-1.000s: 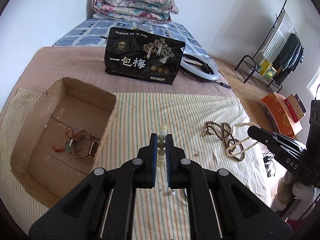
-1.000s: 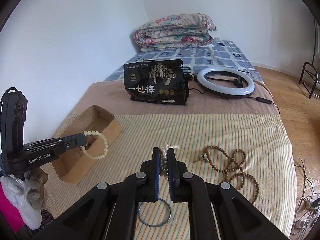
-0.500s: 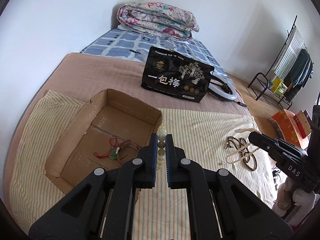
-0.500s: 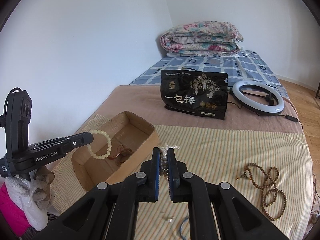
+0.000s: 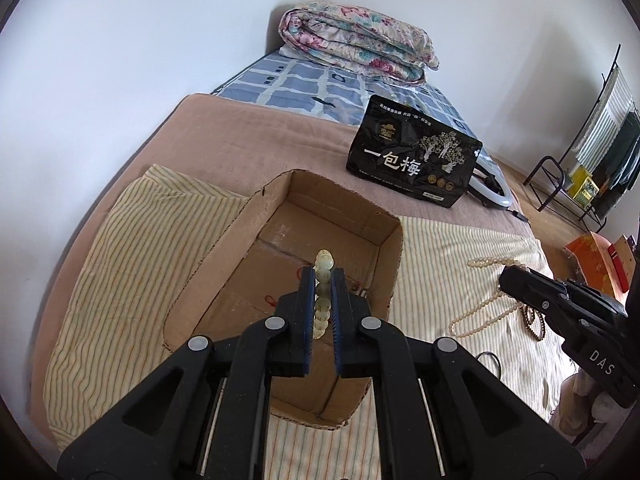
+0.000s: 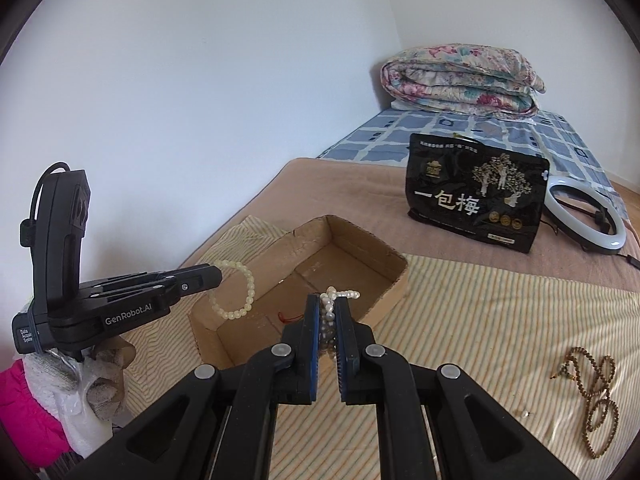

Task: Organize jewelry
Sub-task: 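Carry the bracelet with the left tool while the right tool carries the pearl necklace to the box, then open the left tool over the box while the right tool releases the pearls inside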

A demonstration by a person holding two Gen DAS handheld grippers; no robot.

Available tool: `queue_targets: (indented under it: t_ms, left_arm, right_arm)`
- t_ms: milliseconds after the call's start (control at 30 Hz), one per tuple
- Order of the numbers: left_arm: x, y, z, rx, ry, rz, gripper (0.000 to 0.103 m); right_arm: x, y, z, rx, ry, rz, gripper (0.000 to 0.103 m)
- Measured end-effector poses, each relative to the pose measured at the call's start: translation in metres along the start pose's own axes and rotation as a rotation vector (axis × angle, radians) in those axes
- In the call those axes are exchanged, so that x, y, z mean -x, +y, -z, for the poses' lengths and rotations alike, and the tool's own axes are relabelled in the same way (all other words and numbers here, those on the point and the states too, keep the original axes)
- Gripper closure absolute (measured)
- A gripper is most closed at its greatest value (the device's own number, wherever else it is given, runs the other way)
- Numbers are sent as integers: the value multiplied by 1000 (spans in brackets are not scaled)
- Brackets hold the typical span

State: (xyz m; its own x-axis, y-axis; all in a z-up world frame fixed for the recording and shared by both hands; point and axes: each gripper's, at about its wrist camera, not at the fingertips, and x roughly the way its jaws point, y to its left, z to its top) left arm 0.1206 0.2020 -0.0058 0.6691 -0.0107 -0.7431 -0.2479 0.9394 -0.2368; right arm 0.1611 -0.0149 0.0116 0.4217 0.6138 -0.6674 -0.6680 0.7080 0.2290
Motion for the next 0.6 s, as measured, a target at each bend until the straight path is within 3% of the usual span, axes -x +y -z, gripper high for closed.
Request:
queue_targets:
  t_ms: [600]
  left_arm:
    - [-13,38,8,53,50,-57,98]
  right_arm:
    - [-60,55,20,41,93,-110,98]
